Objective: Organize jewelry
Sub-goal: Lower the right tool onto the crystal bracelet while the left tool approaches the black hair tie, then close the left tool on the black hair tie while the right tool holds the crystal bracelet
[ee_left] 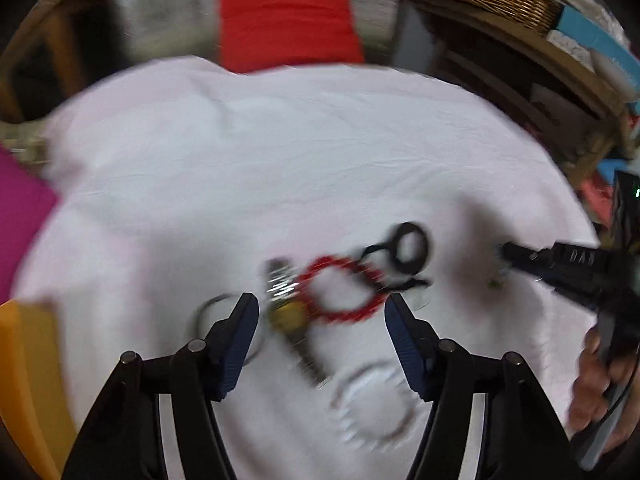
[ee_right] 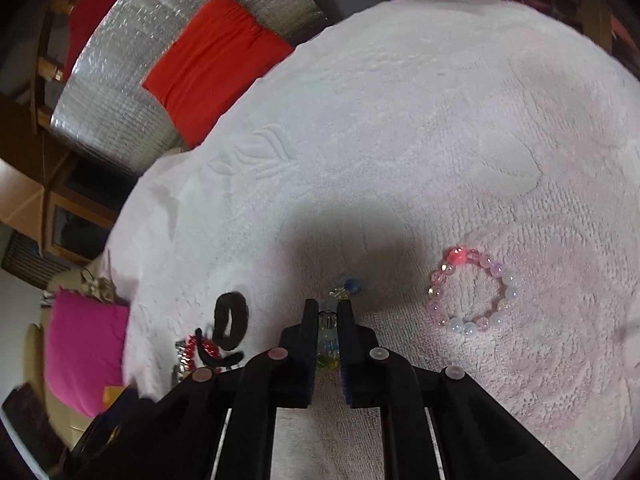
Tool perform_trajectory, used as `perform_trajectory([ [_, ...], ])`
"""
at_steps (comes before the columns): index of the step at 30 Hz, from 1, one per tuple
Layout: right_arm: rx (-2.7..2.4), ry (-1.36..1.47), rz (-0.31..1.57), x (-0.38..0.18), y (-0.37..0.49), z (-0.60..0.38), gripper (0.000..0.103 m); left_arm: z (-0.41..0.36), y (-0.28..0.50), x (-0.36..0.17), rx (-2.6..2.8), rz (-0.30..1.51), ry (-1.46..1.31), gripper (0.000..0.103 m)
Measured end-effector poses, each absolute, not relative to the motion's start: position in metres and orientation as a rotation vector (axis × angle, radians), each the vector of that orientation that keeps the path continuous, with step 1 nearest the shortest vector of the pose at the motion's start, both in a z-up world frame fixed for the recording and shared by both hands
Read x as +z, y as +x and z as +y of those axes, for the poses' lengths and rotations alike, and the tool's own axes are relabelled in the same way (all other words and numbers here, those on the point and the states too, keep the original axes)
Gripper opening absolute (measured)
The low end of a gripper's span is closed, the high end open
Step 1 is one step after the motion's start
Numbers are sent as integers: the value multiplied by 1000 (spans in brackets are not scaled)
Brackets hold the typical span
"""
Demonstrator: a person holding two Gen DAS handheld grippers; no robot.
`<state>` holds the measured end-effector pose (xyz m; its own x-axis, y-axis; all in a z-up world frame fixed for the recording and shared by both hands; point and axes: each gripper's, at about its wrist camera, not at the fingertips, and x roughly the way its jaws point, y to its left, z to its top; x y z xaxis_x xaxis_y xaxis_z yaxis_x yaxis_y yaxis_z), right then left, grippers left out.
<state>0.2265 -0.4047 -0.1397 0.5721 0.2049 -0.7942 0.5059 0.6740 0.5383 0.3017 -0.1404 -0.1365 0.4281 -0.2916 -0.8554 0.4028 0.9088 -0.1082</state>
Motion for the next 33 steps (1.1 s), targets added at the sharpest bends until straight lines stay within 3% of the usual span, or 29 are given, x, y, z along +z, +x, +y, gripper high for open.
perform_trajectory([
  [8, -202, 867, 1003, -147, 228, -411, 11, -164, 340, -151, -502, 1137, -65, 66],
  [13, -188, 868, 1014, -149, 232, -407, 11, -182, 339, -154, -494, 1166, -39, 65],
  [15, -183, 866, 1012, -148, 232, -405, 11, -186, 341, -158, -479, 1183, -26, 53],
  [17, -183, 862, 1013, -147, 231, -404, 11, -185, 343, -160, -474, 1198, -40, 33],
  [19, -183, 861, 1013, -147, 230, -405, 11, -183, 342, -161, -458, 1201, -33, 28],
  [22, -190, 863, 1007, -146, 229, -406, 11, -182, 342, -161, -471, 1206, -45, 8],
  [33, -143, 856, 945, -127, 224, -401, 11, -158, 293, -107, -522, 1063, -112, 5],
])
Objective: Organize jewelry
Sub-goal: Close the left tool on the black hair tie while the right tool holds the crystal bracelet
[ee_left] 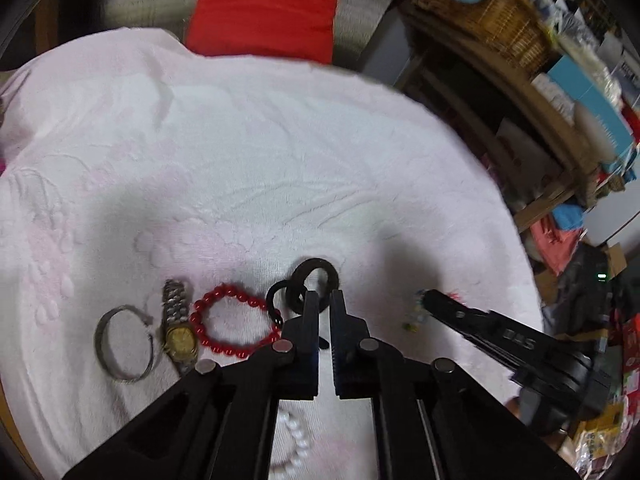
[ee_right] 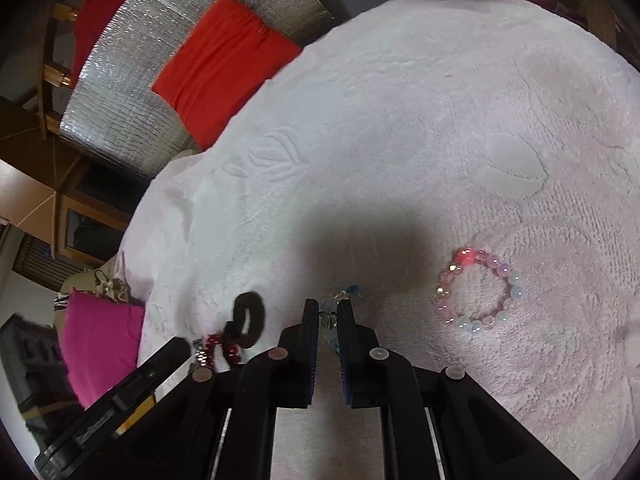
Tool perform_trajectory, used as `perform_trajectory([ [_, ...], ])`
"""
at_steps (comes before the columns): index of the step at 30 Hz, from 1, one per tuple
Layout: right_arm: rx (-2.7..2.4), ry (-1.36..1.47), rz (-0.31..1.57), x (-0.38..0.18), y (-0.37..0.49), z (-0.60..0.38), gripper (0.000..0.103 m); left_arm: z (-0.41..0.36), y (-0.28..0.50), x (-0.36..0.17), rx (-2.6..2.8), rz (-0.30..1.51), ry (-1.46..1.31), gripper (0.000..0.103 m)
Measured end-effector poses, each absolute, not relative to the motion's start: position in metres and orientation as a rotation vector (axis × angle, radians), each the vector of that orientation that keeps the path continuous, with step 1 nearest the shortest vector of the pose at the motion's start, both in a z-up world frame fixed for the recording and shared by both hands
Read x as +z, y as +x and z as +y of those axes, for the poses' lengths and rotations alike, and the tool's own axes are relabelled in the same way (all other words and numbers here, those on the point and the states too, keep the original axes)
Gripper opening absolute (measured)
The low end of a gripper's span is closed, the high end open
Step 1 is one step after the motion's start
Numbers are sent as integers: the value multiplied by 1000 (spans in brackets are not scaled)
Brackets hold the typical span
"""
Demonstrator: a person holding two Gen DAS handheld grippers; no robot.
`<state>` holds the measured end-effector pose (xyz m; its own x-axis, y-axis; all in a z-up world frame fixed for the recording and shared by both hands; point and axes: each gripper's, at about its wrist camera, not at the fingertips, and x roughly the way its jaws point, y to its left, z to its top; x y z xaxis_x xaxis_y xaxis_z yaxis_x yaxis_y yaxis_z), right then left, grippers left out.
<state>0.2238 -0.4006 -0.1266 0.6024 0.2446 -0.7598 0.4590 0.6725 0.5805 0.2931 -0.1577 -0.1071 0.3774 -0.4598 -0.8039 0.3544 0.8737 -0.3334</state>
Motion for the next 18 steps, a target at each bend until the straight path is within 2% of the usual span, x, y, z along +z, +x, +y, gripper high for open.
perform_trajectory([
  [5, -113, 877, 916, -118, 218, -396, 11, -148, 279, -90, -519, 1035, -101, 5],
  [12, -113, 942, 897, -119, 200, -412, 11, -167, 291, -118, -470, 1125, -99, 8],
  [16, -119, 979, 886, -121, 196, -425, 11, -188, 300, -134, -434, 1161, -62, 36],
  [18, -116, 977, 886, -121, 197, -427, 11, -195, 303, -139, -415, 1162, -50, 37],
])
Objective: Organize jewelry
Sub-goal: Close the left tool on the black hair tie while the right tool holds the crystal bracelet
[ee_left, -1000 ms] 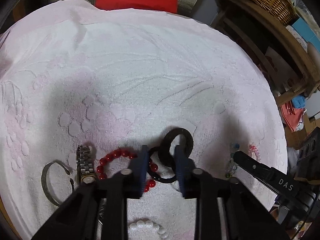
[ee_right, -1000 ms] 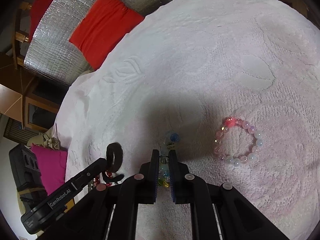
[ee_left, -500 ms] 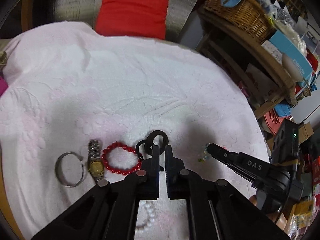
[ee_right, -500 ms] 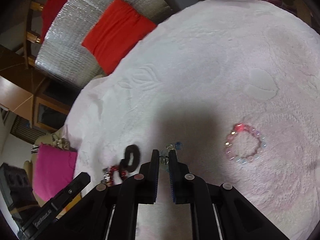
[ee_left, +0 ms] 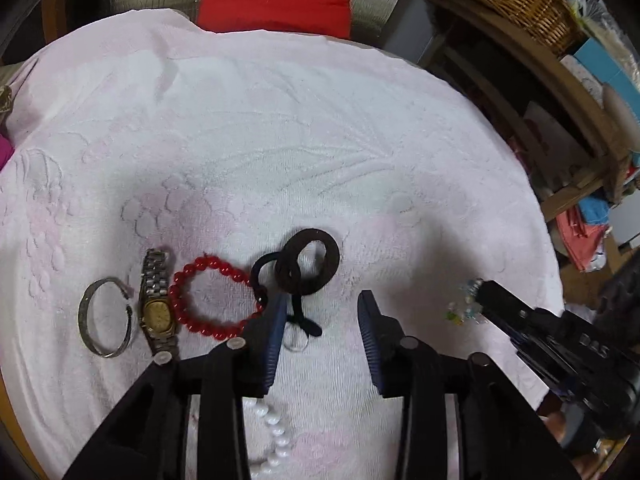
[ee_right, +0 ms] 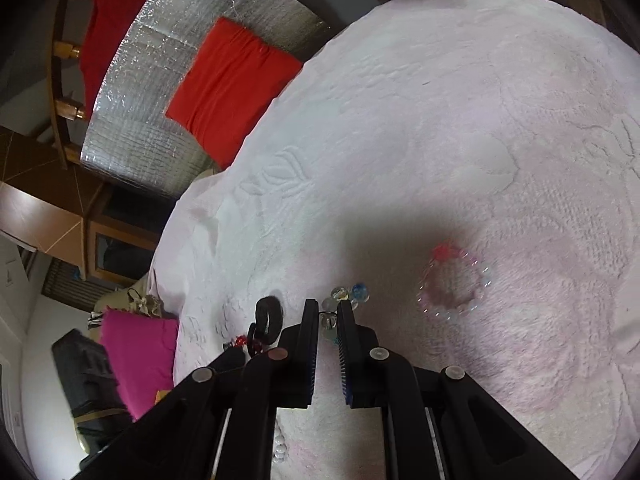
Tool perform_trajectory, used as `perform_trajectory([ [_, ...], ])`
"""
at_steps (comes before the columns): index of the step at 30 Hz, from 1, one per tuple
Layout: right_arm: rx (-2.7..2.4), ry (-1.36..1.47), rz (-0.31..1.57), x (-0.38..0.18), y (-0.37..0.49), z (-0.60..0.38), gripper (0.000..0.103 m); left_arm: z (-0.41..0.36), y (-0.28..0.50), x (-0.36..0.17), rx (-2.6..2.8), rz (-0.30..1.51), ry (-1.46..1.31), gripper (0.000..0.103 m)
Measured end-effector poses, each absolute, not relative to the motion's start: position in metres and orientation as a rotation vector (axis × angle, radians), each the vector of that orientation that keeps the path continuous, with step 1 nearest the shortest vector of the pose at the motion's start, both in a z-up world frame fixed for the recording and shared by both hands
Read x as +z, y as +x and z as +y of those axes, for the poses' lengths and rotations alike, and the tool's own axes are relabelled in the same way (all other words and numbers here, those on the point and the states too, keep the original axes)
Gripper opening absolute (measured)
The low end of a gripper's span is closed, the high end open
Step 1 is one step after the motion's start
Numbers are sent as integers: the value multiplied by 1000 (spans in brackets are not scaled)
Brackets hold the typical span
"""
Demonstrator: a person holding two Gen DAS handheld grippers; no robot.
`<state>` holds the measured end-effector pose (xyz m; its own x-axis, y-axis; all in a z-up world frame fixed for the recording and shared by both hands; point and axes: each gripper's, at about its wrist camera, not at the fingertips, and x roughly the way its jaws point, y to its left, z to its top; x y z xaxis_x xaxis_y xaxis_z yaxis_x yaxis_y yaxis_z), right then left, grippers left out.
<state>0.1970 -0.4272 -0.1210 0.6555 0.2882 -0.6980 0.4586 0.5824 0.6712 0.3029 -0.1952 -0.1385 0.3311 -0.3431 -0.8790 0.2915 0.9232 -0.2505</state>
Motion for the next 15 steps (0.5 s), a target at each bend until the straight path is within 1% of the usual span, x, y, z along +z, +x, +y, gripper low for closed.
perform_trajectory([
  [3, -107, 972, 893, -121, 199, -426, 11, -199, 308, -145, -392, 1169, -47, 37],
  [4, -106, 970, 894, -121, 199, -426, 11, -198, 308, -146, -383, 1172, -42, 30],
  [5, -104, 961, 895, -120, 200, -425, 11, -198, 309, -147, -379, 1175, -39, 13],
  [6, -105, 952, 896, -119, 201, -424, 11, -198, 310, -148, -382, 1178, -40, 9],
  [10, -97, 940, 899, -117, 203, -419, 11, -198, 307, -145, -385, 1150, -21, 7],
  [15, -88, 932, 902, -117, 205, -413, 11, -186, 293, -125, -413, 1097, -28, 5],
])
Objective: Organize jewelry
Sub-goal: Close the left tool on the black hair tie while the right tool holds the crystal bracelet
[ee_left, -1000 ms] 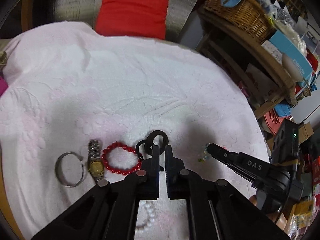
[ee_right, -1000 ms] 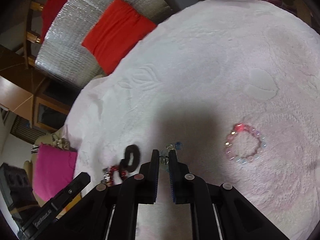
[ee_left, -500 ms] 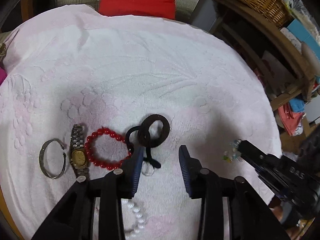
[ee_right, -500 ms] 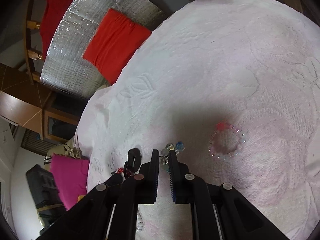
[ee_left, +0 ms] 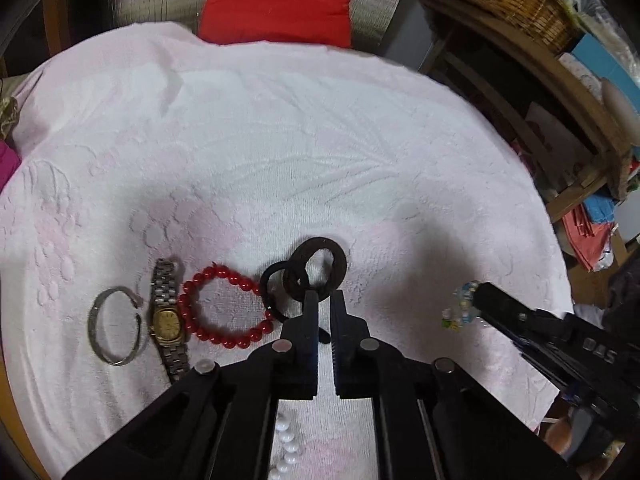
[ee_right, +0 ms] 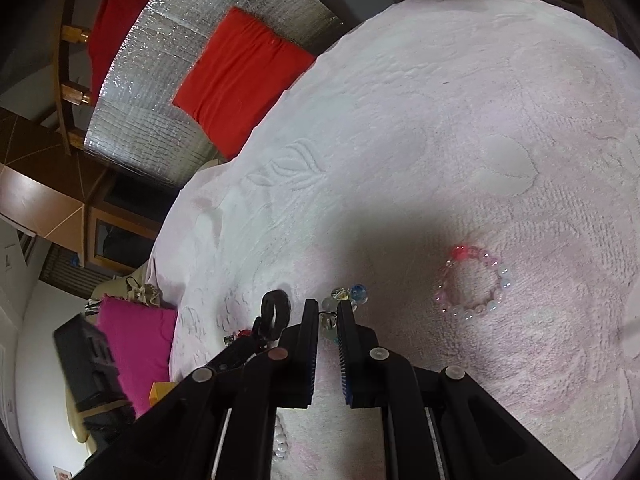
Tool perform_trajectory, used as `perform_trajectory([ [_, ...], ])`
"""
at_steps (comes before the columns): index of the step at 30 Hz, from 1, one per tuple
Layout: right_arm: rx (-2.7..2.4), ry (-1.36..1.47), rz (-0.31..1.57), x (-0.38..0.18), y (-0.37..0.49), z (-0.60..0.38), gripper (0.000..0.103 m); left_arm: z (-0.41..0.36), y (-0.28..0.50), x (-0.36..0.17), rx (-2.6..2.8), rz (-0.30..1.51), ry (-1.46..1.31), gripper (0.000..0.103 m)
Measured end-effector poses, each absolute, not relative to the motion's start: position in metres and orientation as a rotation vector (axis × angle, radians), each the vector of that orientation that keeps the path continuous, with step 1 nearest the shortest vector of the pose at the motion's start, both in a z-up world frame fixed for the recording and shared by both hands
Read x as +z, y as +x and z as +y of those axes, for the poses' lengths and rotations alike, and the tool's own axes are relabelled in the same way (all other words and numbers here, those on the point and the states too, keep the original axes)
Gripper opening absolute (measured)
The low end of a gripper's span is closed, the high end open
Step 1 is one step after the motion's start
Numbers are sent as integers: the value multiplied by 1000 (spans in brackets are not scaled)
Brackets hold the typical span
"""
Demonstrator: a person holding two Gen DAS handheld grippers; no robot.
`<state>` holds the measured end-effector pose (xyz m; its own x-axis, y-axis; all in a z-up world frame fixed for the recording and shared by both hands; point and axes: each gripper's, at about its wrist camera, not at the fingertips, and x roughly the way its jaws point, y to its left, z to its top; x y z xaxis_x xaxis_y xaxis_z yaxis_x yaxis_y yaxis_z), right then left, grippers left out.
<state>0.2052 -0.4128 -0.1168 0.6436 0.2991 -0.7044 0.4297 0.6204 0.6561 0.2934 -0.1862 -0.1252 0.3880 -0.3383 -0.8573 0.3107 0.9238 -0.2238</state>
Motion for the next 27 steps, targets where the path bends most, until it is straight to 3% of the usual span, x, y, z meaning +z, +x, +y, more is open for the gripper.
perform_trajectory([
  [7, -86, 907, 910, -115, 206, -400, 11, -173, 294, -118, -415, 1132, -107, 6],
  [9, -86, 896, 914, -115, 206, -399, 11, -176, 298, -126, -406, 1160, -115, 11],
  [11, -91, 894, 915, -116, 206, -400, 11, -179, 298, -133, -389, 1181, -108, 42],
  [13, -96, 902, 912, -117, 206, -404, 11, -183, 298, -138, -360, 1176, -109, 53],
  [19, -96, 907, 916, -120, 207, -410, 11, -194, 305, -150, -315, 1184, -91, 51],
  [25, -93, 911, 916, -120, 208, -412, 11, -194, 306, -154, -299, 1191, -62, 12],
  [27, -97, 910, 916, -120, 207, -413, 11, -190, 307, -154, -305, 1194, -70, 8],
])
